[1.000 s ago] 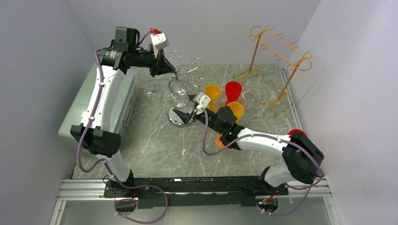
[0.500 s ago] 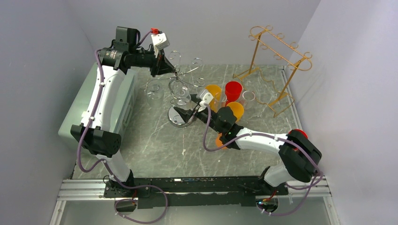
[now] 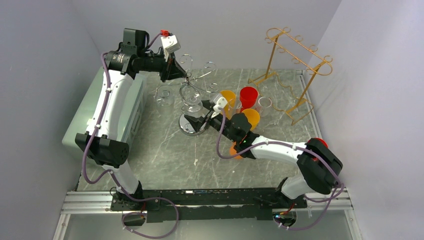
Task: Place the wine glass upside down on the wine glass rack
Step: Turn the wine glass upside down at the wine rack, then adjust the wine rack at the center of the board.
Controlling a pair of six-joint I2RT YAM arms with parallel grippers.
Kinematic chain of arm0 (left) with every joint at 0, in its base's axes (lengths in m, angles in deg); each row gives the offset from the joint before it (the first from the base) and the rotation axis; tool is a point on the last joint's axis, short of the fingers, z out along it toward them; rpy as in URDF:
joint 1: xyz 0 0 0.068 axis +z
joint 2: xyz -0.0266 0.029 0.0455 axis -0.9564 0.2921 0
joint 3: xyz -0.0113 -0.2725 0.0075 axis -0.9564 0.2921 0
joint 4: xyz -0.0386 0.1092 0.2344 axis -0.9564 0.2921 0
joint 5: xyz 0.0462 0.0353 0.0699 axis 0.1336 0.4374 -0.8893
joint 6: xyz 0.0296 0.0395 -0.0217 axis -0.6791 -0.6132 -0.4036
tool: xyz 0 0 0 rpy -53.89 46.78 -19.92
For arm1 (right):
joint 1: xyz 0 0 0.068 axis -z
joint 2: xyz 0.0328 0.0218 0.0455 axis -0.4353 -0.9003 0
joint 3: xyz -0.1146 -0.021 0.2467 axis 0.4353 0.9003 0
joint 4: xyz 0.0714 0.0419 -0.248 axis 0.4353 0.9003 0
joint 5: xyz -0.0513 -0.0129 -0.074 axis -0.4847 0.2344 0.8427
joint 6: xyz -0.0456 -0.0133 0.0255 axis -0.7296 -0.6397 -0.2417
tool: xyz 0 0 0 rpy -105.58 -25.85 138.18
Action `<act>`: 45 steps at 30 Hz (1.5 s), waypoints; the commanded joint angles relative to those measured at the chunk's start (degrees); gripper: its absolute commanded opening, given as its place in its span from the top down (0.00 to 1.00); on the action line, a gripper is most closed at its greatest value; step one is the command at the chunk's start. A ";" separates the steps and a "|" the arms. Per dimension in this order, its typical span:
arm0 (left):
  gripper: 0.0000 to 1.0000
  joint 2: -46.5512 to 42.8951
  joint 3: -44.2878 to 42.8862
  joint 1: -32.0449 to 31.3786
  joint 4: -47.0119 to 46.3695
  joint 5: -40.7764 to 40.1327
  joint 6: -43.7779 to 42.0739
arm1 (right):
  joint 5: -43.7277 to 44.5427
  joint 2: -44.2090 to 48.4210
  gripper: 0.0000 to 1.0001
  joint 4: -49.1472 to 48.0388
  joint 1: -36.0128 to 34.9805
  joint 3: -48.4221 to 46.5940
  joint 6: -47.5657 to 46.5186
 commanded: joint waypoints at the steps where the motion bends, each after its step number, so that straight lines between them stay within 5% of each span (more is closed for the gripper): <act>1: 1.00 -2.14 -0.92 -0.10 -0.16 0.68 0.11 | 1.27 2.90 0.14 4.15 0.68 -1.55 0.80; 5: 1.00 -2.32 -0.94 -0.10 -0.21 0.83 0.29 | 1.25 5.12 0.02 6.65 0.65 -0.98 1.14; 11: 0.99 -2.66 -0.83 -0.10 -0.92 0.58 1.15 | 1.78 12.99 0.00 16.40 0.51 -1.41 1.06; 18: 0.38 -3.75 -0.91 -0.10 -2.99 -0.28 3.97 | 2.93 23.64 0.00 40.87 0.51 -8.72 0.15; 26: 0.04 -6.50 -0.75 -0.10 -6.64 -4.82 9.89 | 11.01 19.34 0.06 63.17 1.42 -31.38 0.10; 31: 0.04 -11.72 2.70 -0.10 -9.47 -10.97 13.86 | 13.27 4.06 0.17 78.27 9.40 -55.84 4.74; 36: 0.19 -15.09 9.43 -0.18 -8.04 -10.09 9.63 | 12.55 -9.82 0.23 85.16 13.95 -75.77 5.42; 40: 0.27 -12.74 8.62 -0.19 -3.89 -8.55 5.76 | 10.70 -16.50 0.26 85.92 16.48 -82.42 5.98; 45: 0.26 -9.50 6.09 -0.23 -3.77 -7.59 4.55 | 5.20 -18.22 0.35 82.57 19.26 -79.60 9.12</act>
